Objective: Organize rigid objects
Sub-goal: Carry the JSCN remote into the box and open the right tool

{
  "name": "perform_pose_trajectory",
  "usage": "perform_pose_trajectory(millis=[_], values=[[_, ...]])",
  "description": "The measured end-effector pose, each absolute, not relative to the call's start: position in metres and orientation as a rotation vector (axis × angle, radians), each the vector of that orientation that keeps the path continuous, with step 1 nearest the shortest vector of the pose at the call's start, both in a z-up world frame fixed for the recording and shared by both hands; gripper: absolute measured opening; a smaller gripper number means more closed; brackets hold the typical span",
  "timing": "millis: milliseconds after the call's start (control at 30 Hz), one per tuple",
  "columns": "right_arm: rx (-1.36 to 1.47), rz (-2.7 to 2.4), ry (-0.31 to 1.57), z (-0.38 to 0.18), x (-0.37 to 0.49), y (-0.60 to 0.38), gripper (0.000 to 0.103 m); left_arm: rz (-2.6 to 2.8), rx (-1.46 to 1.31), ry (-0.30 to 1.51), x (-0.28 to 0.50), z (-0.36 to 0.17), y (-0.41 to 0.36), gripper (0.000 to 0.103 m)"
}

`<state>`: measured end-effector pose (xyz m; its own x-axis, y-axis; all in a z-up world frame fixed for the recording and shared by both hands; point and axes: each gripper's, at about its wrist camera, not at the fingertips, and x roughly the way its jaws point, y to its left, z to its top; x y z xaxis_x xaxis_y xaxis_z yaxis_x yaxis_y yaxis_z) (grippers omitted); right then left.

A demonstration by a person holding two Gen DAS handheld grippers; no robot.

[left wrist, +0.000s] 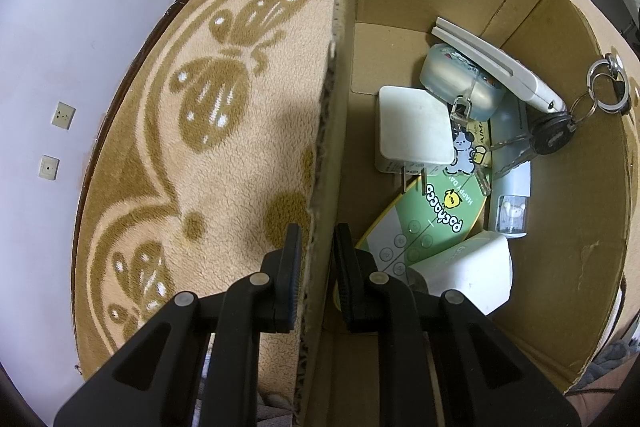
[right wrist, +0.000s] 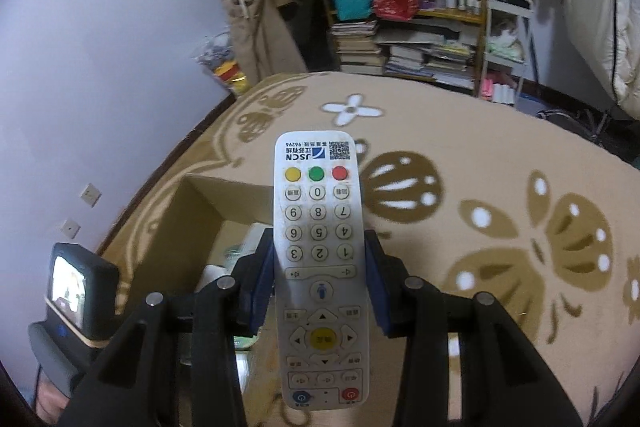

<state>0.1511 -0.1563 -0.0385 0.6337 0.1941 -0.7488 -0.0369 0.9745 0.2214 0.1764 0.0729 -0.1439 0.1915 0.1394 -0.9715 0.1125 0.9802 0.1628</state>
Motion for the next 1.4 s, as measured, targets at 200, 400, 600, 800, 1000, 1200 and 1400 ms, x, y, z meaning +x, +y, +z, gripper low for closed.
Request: perform_pose_trajectory(millis=[200, 400, 600, 800, 1000, 1200, 1400], values=[[0.183, 0.215, 0.888, -0.044, 0.155, -0.116, 0.045, 0.017, 0.213, 1.381, 0.177, -0.144, 0.073, 0.016], [0.092, 0.195, 0.924, -0.062, 0.168, -0.092, 0.045, 0.014, 0.209, 1.380, 0.177, -0.144, 0.073, 0.016], [0.065, 0.224, 0.912, -0.066, 0.167, -0.085, 0.045, 0.009, 0.200, 1.382, 0.177, -0.144, 0.075, 0.016], [0.069, 0.208, 0.898, -0.056, 0.168, -0.086, 0.061, 0.010, 0.198, 1.381, 0.177, -0.143, 0.074, 0.016], [0.091, 0.188, 0.903, -0.054, 0.163, -0.098, 0.069, 0.009, 0.190, 1.378, 0.176, -0.142, 0.075, 0.016], [0.099, 0.169, 0.912, -0.055, 0.154, -0.110, 0.078, 0.011, 0.188, 1.369, 0.174, -0.141, 0.076, 0.016], [0.111, 0.126, 0.912, -0.056, 0.148, -0.128, 0.084, 0.016, 0.192, 1.331, 0.170, -0.130, 0.074, 0.018]])
